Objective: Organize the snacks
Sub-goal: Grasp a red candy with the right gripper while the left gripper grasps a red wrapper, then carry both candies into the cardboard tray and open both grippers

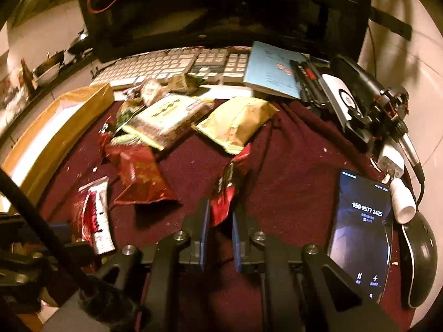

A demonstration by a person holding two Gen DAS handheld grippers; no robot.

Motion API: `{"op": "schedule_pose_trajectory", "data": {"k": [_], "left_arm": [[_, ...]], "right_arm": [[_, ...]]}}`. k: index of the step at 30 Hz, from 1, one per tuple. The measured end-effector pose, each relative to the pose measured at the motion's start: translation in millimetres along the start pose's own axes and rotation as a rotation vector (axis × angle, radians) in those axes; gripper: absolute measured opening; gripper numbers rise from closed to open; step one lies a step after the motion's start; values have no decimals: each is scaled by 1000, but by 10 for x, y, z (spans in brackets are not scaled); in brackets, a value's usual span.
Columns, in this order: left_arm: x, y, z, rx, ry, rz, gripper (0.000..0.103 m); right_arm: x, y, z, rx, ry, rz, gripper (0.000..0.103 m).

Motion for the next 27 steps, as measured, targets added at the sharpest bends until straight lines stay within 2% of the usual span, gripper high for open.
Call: {"op": "schedule_pose_trajectory", "data": {"k": [1, 3, 8, 12, 14, 16, 19, 24, 27], "left_arm": [[10, 3, 2, -6, -1, 4, 31], [71, 15, -3, -24, 15, -9, 13], [155, 65, -34, -58, 19, -31, 12], [169, 159, -29, -91, 20, -55, 12], [205, 224, -8, -104, 30, -82, 12], [224, 279, 24, -122, 34, -88, 12], [214, 333, 66, -141, 40, -106, 12], [234, 425, 115, -172, 30, -125, 12], [269, 464, 149, -184, 32, -133, 12]], "right_arm": [[18, 6, -16, 1, 2, 10, 9], [33, 19, -33, -1, 2, 10, 8], [75, -18, 20, -2, -9, 50, 6], [77, -23, 28, -4, -48, 91, 10], [23, 2, -3, -10, -90, 138, 22], [-64, 39, -19, -14, -139, 167, 30], [-218, 118, -3, -38, -190, 156, 49], [-344, 89, 97, -26, -190, 114, 52], [-362, -70, 114, 13, -246, 181, 52]]}}
Point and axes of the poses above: each gripper's, at about its wrist camera, not at the fingertips, and y roughly against the way its jaws point, x to its left, z to its top, the point moved 3 cm from there along -y, roughly the way its jaws point, and after that the axes turned 9 degrees about y, right-handed, at the moved point
